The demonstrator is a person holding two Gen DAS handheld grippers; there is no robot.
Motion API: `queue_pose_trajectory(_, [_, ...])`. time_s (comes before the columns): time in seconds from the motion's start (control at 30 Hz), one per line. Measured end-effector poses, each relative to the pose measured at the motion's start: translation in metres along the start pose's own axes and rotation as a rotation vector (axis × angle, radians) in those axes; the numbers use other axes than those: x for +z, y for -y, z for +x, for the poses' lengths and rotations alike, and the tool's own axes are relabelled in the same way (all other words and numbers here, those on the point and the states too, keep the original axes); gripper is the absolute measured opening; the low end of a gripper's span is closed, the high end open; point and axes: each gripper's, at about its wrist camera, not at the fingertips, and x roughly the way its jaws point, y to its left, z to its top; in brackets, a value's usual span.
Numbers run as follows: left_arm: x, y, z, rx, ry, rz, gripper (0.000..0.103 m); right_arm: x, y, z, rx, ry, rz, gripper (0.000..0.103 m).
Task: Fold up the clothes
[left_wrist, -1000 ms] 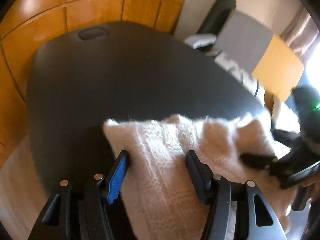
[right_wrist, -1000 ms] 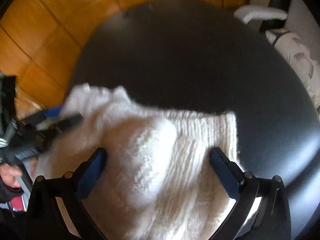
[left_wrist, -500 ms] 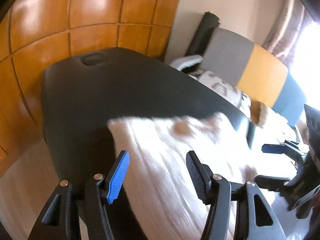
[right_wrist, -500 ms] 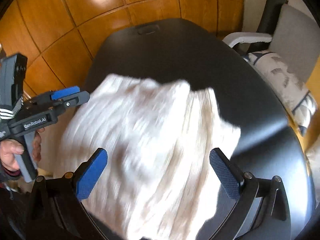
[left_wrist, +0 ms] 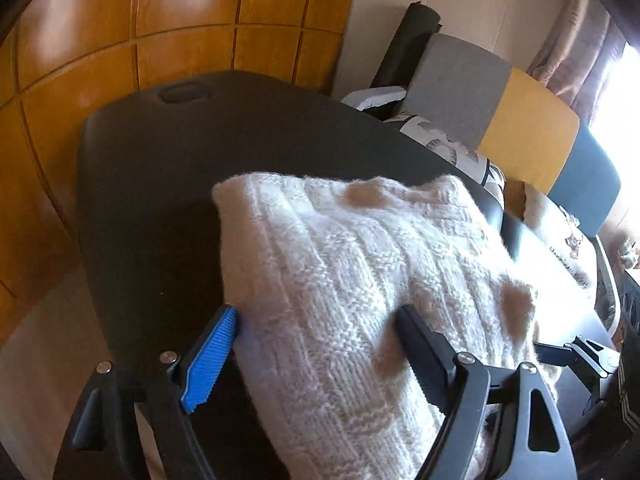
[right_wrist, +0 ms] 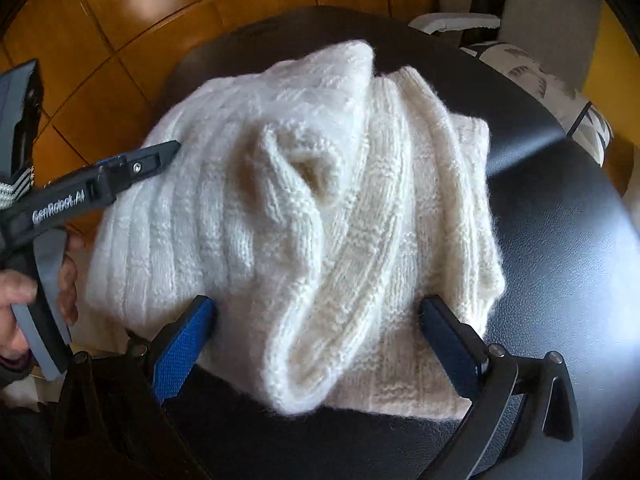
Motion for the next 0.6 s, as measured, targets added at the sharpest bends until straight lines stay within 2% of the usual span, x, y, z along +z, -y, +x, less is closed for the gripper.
queue_pose_trajectory(0.1, [-0.002,0.003,-0.022,0.01,0.066,0.026,0.082,-0.002,0.0,-0.03,0.049,0.09,0.039,0.103])
queue_pose_trajectory(0.13, [-0.003,0.005,-0.032,0.013,0.1,0.039,0.081,-0.004,0.0,-0.039,0.037,0.124,0.046,0.103])
queue_pose_trajectory(0.2, [-0.005,0.011,-0.05,0.021,0.166,0.065,0.081,-0.008,0.002,-0.044,-0.02,0.148,0.058,0.103])
queue_pose_trajectory(0.3, [-0.014,0.019,-0.079,0.01,0.258,0.098,0.081,-0.018,0.005,-0.027,-0.096,0.107,0.105,0.103])
queue_pose_trajectory(0.37, [-0.02,0.022,-0.094,0.003,0.305,0.122,0.081,-0.022,0.001,-0.024,-0.146,0.126,0.118,0.103])
queue_pose_trajectory(0.5, [-0.013,0.025,-0.103,0.059,0.314,0.093,0.082,-0.028,-0.029,-0.06,-0.197,0.282,0.128,0.103])
queue_pose_trajectory(0.6, [-0.008,0.026,-0.108,0.105,0.315,0.066,0.082,-0.015,-0.042,-0.079,-0.223,0.332,0.15,0.103])
